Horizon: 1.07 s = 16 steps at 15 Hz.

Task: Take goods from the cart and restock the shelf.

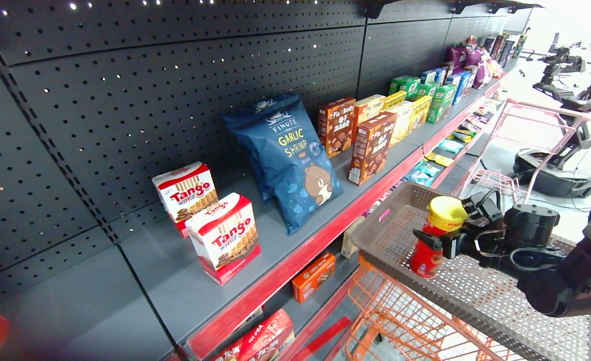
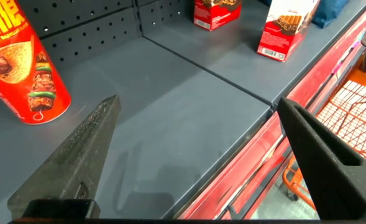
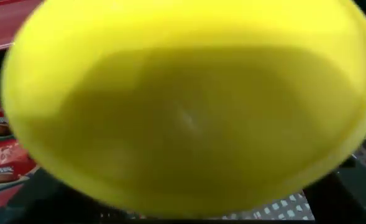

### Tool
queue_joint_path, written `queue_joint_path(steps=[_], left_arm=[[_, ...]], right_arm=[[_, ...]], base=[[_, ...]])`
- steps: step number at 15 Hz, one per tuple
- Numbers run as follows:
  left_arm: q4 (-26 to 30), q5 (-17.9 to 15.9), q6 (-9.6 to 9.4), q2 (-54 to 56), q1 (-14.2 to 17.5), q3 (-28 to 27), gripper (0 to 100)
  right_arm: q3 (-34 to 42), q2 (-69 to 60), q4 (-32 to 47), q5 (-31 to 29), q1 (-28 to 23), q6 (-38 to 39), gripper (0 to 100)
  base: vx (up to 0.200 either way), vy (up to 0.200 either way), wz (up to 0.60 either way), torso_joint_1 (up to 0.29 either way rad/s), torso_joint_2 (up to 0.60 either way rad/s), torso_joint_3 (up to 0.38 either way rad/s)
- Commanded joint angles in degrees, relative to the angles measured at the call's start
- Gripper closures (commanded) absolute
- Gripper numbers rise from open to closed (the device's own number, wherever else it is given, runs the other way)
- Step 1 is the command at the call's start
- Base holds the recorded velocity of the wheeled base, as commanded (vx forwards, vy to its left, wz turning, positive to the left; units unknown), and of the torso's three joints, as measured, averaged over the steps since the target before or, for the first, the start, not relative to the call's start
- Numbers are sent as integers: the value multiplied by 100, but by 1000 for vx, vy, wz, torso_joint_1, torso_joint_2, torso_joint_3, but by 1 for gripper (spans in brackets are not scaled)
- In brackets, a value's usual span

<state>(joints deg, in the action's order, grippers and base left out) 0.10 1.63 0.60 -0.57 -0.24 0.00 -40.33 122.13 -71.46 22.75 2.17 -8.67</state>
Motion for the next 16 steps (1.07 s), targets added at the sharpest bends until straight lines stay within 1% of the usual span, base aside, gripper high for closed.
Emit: queue_joint_path(steps=[1,8,9,14,15,16], left_arm=[[-1,4,2,-4,7,0,0],[-1,4,2,-4,7,0,0],[-1,4,2,-4,-2,0,0],[-1,4,2,-4,-2,0,0],[-1,4,2,-4,7,0,0],[-1,4,2,-4,-2,0,0]], right_arm=[[-186,198,-8,-7,-24,-3,0],[-459,373,-52,-7,20,58,0],[-485,382,-70,-7,29,76,100],[-503,277,-26,-16,64,93,100],[-494,22,89,-34,64,93,100],[-529,-312,387,-130,55,76,100]], base=[[0,0,0,0,0,0],[0,0,0,0,0,0],[0,0,0,0,0,0],[0,0,0,0,0,0],[0,0,0,0,0,0],[0,0,0,0,0,0]])
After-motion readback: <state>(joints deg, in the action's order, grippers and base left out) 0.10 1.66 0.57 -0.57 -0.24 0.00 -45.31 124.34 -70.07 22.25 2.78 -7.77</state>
